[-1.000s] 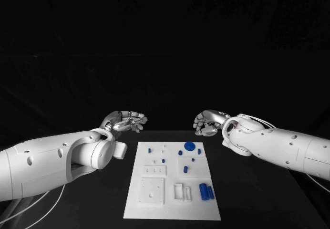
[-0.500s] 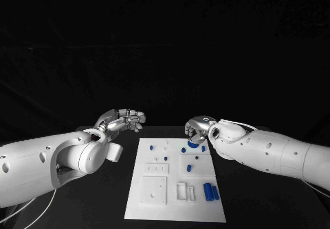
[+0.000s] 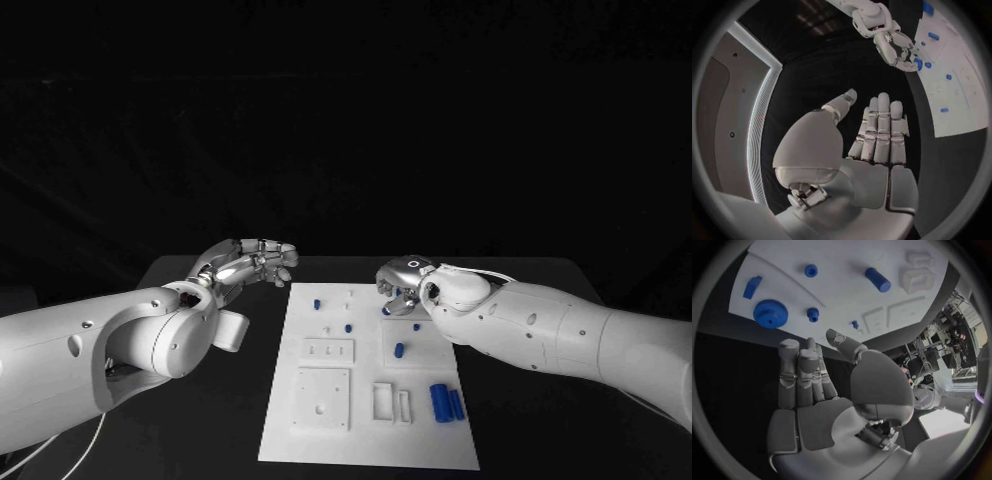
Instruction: Assemble the parts on the task board
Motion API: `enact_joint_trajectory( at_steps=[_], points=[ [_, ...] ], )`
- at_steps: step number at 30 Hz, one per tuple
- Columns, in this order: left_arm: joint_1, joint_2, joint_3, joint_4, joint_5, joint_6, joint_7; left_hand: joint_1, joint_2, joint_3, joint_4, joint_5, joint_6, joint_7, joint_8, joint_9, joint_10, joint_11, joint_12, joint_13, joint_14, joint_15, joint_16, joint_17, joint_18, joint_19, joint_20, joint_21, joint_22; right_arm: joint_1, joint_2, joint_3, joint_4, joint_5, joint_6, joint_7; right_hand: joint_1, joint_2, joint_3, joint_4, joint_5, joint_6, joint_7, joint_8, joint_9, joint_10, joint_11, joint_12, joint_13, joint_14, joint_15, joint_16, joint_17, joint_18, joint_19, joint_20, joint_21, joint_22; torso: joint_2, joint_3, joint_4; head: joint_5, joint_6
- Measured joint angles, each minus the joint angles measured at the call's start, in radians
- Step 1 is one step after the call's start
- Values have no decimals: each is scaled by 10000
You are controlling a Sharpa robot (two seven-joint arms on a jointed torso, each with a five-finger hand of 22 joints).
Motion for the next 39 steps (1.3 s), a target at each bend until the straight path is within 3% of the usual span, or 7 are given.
enact_joint_trajectory(
  at_steps=[7,17,28,39],
  points=[
    [-3,39,-5,-55,0,37,-10,-92,2,60,-60,-40,0,0,-38,0,0,0,-46,0,0,0,0,-8,-69,37,-37,-1,-21,-17,44,5,-98,-206,3,-58,0,0,3,3,-39,0,0,0,-1,0,-1,-42,-11,0,2,37,-31,-3,1,1,39,-1,217,-71,129,-120,88],
    [-3,59,-29,-101,0,91,-26,-211,26,57,-111,-40,36,-36,-38,1,0,0,-85,0,0,0,0,-17,-152,-1,-74,38,-42,-17,40,4,-232,-440,8,-178,40,-40,39,39,-112,-1,0,-36,-2,-1,-1,-53,-11,0,4,76,-73,-4,2,2,79,-2,443,-115,184,-162,181],
    [-3,45,-51,-165,1,154,-76,-303,13,83,-138,-79,35,-36,-77,11,0,0,-125,0,1,0,0,-17,-290,-2,-145,38,-66,-17,-138,4,-208,-623,31,-309,40,-223,99,100,-162,-2,0,-36,-1,-1,-2,-115,-10,-2,7,153,-148,-11,3,2,117,-3,609,-119,154,-109,253],
    [-3,48,-57,-217,7,193,-126,-385,11,110,-165,-79,71,0,-77,10,-1,0,-125,0,1,0,0,-26,-304,-3,-145,76,-90,21,-122,32,-181,-688,27,-324,40,-223,197,198,-178,108,-47,-36,41,102,20,-95,47,-91,25,211,-243,-136,54,-18,155,-4,726,-126,142,-95,334]
  ],
)
